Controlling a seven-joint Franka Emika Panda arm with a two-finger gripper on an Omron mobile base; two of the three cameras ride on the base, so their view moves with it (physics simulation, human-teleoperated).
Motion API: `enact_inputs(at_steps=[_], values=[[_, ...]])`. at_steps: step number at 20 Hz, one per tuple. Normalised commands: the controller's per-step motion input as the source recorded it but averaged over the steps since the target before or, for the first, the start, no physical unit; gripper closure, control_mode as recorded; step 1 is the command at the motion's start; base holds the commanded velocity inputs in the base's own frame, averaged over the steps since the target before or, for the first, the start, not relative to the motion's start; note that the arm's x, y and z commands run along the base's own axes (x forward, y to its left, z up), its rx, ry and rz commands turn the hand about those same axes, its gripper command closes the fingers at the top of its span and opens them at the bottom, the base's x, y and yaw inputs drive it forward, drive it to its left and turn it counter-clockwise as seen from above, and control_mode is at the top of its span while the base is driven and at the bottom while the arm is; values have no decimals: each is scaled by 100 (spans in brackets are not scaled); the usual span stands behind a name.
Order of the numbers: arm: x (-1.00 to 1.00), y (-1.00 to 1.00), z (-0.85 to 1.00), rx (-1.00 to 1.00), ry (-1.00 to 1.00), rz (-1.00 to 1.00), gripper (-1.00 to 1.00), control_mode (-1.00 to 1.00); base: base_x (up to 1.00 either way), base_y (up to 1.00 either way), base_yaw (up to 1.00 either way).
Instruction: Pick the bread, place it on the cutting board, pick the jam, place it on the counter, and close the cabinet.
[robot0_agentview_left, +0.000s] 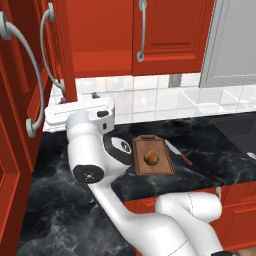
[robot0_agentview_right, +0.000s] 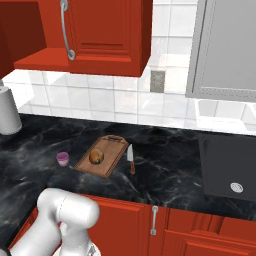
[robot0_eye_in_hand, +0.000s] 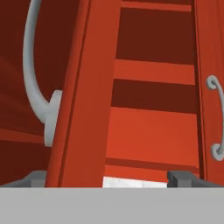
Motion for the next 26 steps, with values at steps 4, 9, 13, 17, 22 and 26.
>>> enact_inputs(at_steps=[4,9,13,17,22,26], values=[[20,-37,0,0,-4,-9,-100,-100,0,0,0],[24,-50,0,0,-3,-4,-100,-100,0,0,0],[28,-61,0,2,-2,0,-100,-100,0,0,0],[34,-65,0,4,-1,0,-100,-100,0,0,0],[29,-60,0,4,-1,0,-100,-100,0,0,0],[24,-52,0,3,-2,0,-100,-100,0,0,0]])
